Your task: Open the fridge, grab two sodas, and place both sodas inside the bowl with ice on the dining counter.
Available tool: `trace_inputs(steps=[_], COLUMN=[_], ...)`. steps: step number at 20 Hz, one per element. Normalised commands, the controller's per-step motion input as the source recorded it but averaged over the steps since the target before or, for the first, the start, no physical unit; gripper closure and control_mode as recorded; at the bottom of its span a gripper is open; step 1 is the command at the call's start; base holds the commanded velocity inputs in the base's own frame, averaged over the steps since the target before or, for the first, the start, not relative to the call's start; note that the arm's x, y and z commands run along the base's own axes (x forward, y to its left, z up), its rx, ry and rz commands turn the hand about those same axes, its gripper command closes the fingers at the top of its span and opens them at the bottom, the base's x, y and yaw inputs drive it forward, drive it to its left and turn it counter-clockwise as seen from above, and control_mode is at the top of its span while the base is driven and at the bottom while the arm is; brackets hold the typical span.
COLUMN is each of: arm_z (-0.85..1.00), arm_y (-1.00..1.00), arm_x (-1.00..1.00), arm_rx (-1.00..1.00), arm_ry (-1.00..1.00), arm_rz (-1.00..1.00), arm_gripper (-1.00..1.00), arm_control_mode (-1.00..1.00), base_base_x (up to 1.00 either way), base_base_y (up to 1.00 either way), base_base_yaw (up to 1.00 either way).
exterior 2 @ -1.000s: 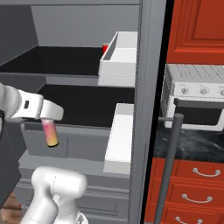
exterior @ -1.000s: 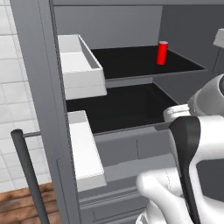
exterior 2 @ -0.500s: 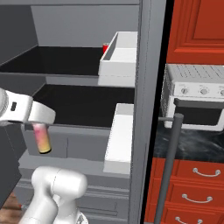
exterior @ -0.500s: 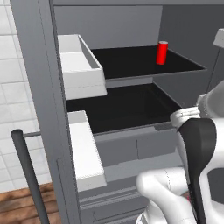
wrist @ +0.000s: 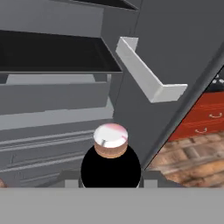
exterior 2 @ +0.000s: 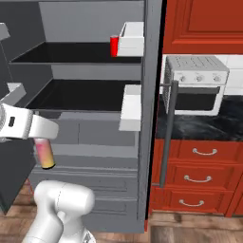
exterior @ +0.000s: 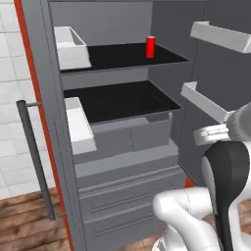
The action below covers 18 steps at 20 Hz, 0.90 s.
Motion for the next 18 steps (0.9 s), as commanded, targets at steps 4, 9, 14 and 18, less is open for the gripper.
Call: trace_inputs(steps=[4, 9, 14, 18], arm_z=[0.0, 0.0, 0.0, 0.0], arm_y=[0.0, 0.0, 0.0, 0.0], arm_x=[0.0, 0.0, 0.0, 0.0], arm_rx=[0.0, 0.0, 0.0, 0.0], arm_ry=[0.0, 0.0, 0.0, 0.0], arm_rz=[0.0, 0.0, 0.0, 0.0], arm_gripper=[1.0, 1.0, 1.0, 1.0], arm_control_mode=[1.0, 1.0, 1.0, 1.0], base_base_x=[-0.77, -0.35, -0.17, -0.14], base_base_y=[0.01, -0.02, -0.03, -0.07], base_base_yaw=[-0.4, -0.57, -0.62, -0.62])
